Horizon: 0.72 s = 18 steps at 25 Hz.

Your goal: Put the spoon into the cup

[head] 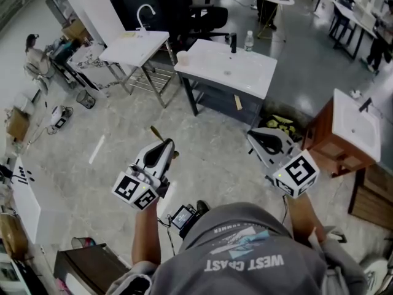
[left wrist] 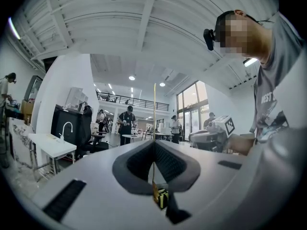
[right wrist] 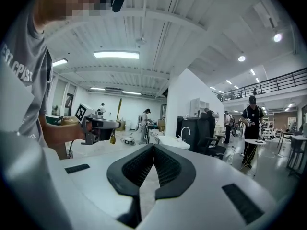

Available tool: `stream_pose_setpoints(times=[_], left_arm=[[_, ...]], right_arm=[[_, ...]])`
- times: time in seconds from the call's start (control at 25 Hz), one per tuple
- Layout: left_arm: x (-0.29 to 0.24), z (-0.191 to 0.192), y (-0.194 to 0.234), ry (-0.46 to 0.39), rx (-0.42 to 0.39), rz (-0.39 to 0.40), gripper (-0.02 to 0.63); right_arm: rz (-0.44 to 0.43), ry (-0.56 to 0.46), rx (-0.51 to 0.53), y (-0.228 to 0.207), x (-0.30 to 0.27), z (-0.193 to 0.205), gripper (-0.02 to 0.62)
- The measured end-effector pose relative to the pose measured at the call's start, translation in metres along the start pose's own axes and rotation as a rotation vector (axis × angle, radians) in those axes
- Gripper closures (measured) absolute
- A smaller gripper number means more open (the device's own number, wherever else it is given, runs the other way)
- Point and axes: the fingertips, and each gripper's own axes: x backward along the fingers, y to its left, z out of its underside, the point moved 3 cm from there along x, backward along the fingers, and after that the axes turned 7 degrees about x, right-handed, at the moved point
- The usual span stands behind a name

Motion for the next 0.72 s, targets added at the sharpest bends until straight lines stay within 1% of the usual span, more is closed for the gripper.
stream_pose_setpoints(times=[0.28,0.72], left_arm=[[-0.003,0.004,-0.012,0.001,0.002,-0.017,0.603],[-0.015,0.012,-0.031,-0.004,0.001,-0.038,0.603]], right_arm=[[-0.009,-0.016,-0.055,-0.004,0.013,0.008,0.563],[-0.027,-0.016,-0.081,-0.013,0.033,0.026,0.563]])
